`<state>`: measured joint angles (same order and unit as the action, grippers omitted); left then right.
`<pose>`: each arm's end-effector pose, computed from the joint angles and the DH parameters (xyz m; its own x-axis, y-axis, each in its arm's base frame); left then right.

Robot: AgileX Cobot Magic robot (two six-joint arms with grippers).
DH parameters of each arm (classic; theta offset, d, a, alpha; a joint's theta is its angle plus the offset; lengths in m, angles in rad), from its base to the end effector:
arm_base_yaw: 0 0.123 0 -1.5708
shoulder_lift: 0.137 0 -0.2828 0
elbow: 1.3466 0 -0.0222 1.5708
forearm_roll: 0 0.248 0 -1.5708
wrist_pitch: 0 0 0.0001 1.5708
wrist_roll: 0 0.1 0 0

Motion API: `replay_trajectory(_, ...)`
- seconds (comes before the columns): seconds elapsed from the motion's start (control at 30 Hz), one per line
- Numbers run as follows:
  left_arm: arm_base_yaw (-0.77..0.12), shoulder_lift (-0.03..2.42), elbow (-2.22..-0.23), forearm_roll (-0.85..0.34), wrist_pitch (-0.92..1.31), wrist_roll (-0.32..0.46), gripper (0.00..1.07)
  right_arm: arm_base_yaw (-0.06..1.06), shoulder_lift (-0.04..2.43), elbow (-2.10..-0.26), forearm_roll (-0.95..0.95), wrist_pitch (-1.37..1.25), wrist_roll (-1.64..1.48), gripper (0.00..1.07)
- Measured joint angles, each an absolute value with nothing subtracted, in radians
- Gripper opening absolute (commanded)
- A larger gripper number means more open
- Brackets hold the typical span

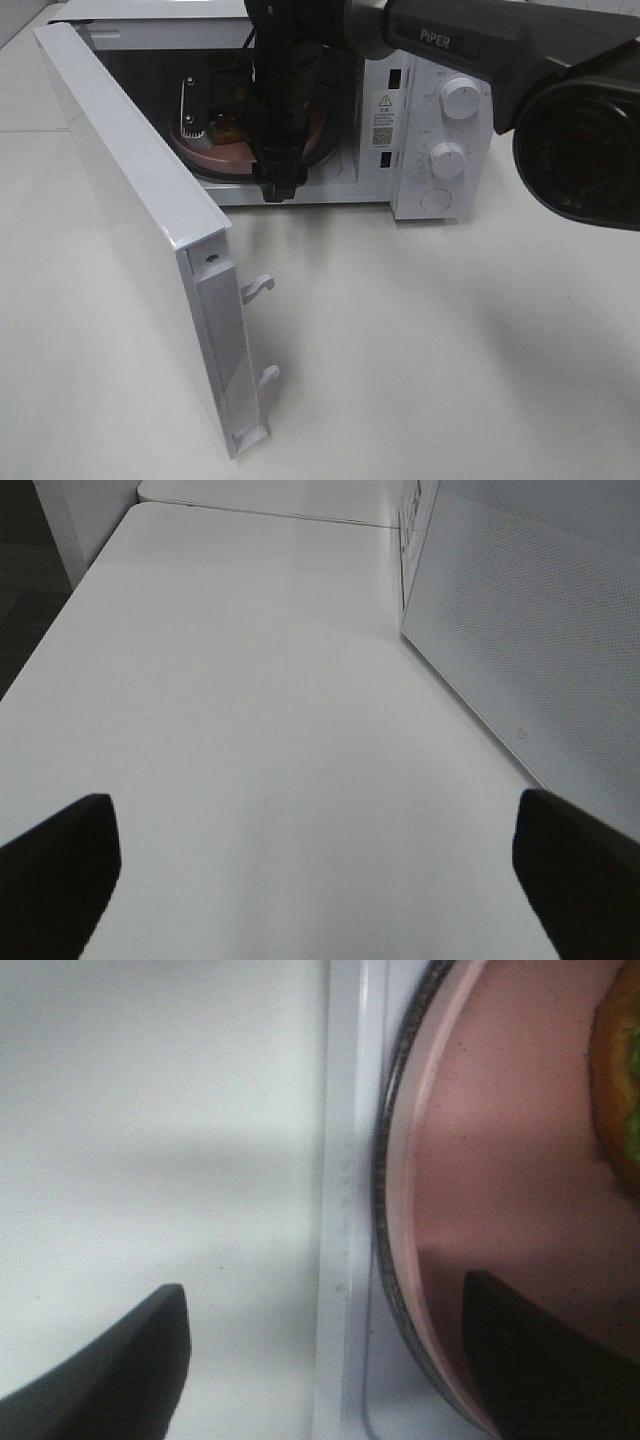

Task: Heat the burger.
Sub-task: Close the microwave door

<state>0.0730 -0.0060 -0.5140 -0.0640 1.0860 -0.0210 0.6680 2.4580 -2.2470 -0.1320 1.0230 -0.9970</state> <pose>-0.0004 -0.0057 0.2737 -0.4570 -0.0843 -0.8855 -0.0460 0.9964 -0.0711 0.4243 0.3204 0.1709 0.1613 -0.9806 -0.1112 -0.9052 -0.1021 -0.4126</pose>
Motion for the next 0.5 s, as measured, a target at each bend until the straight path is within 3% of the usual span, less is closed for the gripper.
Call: replay_trajectory(0.5, 0.073, -0.006, -0.514, -0.064, 1.086, -0.021, 1.0, 0.645, 2.302, -2.027, -0.133, 1.029, -0.997, 0.76)
